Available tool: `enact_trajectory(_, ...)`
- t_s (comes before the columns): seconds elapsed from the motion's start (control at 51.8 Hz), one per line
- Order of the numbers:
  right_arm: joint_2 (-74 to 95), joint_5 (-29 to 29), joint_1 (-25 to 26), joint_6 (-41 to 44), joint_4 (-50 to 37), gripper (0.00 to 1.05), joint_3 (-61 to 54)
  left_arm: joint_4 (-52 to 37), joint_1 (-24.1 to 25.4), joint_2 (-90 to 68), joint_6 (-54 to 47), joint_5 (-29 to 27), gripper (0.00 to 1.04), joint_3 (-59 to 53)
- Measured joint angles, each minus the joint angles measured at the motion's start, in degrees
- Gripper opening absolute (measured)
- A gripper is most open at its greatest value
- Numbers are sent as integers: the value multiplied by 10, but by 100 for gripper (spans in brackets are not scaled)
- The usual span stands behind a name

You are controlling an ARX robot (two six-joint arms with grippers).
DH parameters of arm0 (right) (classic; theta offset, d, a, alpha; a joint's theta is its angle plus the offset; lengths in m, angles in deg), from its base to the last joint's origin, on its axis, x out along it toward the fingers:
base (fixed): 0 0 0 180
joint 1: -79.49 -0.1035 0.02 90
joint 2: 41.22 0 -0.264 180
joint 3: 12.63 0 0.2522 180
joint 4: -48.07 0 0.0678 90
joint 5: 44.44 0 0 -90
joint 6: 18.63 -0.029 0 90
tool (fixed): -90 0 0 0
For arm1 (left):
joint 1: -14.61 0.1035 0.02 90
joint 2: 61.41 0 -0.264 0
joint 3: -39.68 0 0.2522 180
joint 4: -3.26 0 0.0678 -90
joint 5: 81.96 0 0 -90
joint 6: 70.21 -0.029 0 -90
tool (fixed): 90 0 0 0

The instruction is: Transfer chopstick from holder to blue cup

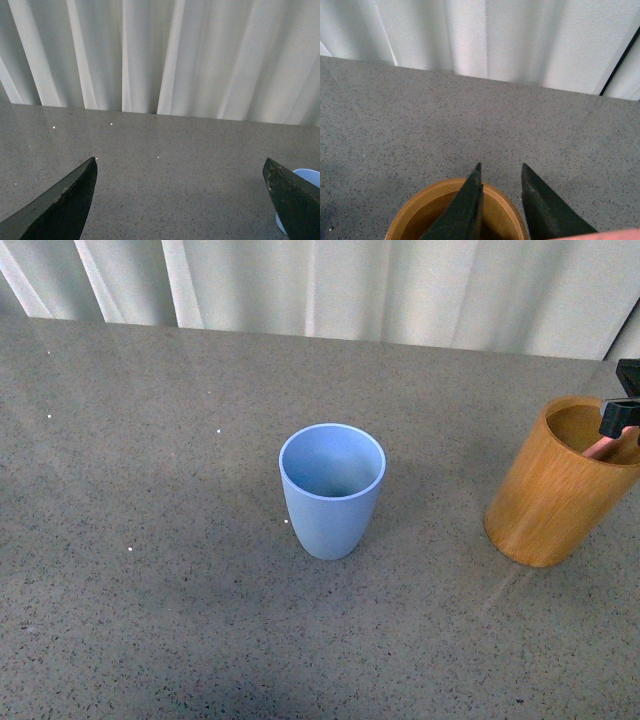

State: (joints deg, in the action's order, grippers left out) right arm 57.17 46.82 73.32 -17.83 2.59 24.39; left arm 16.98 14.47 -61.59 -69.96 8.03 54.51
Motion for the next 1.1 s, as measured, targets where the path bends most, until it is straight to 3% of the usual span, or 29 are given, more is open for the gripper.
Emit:
enact_trajectory(0.155, -28, -3, -7, -11, 24, 1, 8, 0, 0, 0, 0, 0, 98, 0)
enact_trajectory(0.406, -93, -5, -17, -55, 95, 1, 30, 0, 0, 0, 0, 0, 98, 0)
enact_trajectory(0.56, -163, -8, -34, -119, 178, 1, 55, 0, 0, 0, 0, 0, 98, 0)
enact_trajectory(0.715, -247, -51, -69, -170, 308, 1, 111, 0, 0, 0, 0, 0, 98, 0)
enact_trajectory(1.101, -272, -96, -162, -162, 497, 1, 278, 0, 0, 0, 0, 0, 98, 0)
